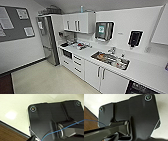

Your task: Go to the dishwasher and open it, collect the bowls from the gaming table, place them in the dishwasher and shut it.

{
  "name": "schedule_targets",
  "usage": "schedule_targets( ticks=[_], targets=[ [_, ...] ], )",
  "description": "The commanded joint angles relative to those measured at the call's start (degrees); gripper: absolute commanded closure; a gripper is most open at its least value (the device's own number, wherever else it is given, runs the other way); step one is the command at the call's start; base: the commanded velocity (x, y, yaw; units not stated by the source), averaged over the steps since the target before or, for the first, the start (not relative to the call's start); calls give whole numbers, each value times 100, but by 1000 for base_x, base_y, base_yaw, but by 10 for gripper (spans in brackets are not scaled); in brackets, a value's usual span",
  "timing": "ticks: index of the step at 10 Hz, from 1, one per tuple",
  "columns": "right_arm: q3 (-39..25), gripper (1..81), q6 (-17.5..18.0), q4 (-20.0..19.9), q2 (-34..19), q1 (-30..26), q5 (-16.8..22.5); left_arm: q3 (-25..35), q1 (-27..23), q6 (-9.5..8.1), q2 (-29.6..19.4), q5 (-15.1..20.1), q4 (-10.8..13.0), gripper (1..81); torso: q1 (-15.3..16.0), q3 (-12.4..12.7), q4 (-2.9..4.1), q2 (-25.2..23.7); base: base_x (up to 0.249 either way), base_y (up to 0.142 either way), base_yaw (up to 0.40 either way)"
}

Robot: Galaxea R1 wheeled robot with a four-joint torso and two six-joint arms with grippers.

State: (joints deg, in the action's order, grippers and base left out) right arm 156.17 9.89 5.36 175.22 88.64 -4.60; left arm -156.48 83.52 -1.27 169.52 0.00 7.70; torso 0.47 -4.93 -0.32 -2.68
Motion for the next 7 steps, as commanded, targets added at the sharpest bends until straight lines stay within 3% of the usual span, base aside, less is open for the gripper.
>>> schedule_targets(
  ticks=[1,7],
  targets=[
    [44,10,5,9,-10,-210,293,-23,-270,21,-58,308,47,10,0,0,0,0,0,0,208],
    [44,10,5,17,-37,-254,293,-23,-270,13,-67,299,29,10,0,0,0,0,0,0,276]
  ],
)
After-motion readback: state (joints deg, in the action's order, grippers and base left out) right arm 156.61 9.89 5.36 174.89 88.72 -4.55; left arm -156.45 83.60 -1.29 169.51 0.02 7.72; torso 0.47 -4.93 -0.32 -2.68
